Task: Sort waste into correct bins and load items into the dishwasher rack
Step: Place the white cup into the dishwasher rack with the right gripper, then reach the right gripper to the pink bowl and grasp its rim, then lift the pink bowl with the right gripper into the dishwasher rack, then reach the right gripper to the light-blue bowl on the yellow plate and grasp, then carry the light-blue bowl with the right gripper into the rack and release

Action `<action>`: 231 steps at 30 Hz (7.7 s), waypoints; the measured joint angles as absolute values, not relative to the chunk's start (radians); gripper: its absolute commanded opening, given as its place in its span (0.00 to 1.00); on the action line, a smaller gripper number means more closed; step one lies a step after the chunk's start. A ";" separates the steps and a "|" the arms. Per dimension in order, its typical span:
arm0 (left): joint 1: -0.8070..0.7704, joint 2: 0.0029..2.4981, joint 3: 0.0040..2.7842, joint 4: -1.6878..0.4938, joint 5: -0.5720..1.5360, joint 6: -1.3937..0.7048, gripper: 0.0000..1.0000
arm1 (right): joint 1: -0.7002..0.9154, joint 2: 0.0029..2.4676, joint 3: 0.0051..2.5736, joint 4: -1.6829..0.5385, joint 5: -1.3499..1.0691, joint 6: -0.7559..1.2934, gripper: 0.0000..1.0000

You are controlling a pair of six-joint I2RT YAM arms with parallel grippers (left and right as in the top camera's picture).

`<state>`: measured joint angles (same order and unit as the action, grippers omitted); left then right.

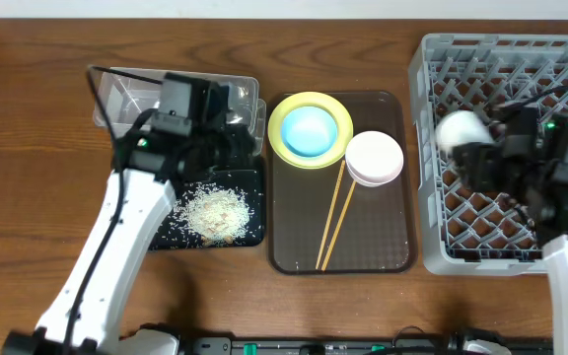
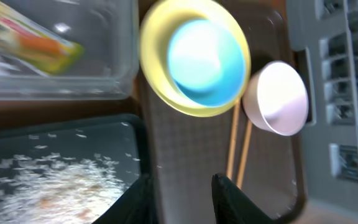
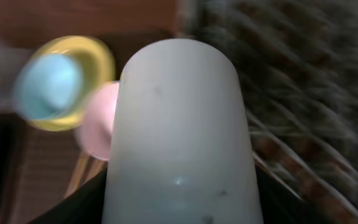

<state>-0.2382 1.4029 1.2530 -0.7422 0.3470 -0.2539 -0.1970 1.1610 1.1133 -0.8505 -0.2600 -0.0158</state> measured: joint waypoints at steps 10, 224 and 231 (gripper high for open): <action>-0.238 1.382 1.253 -0.751 0.262 -0.245 0.35 | -0.361 1.247 1.194 -1.057 -0.009 0.092 0.01; -0.238 1.382 1.253 -0.955 -0.134 -0.449 0.54 | -0.105 1.812 1.378 0.137 0.784 -0.631 0.01; -0.238 1.382 1.253 -0.954 -0.134 -0.449 0.54 | -0.119 1.928 1.378 0.198 0.890 -0.699 0.01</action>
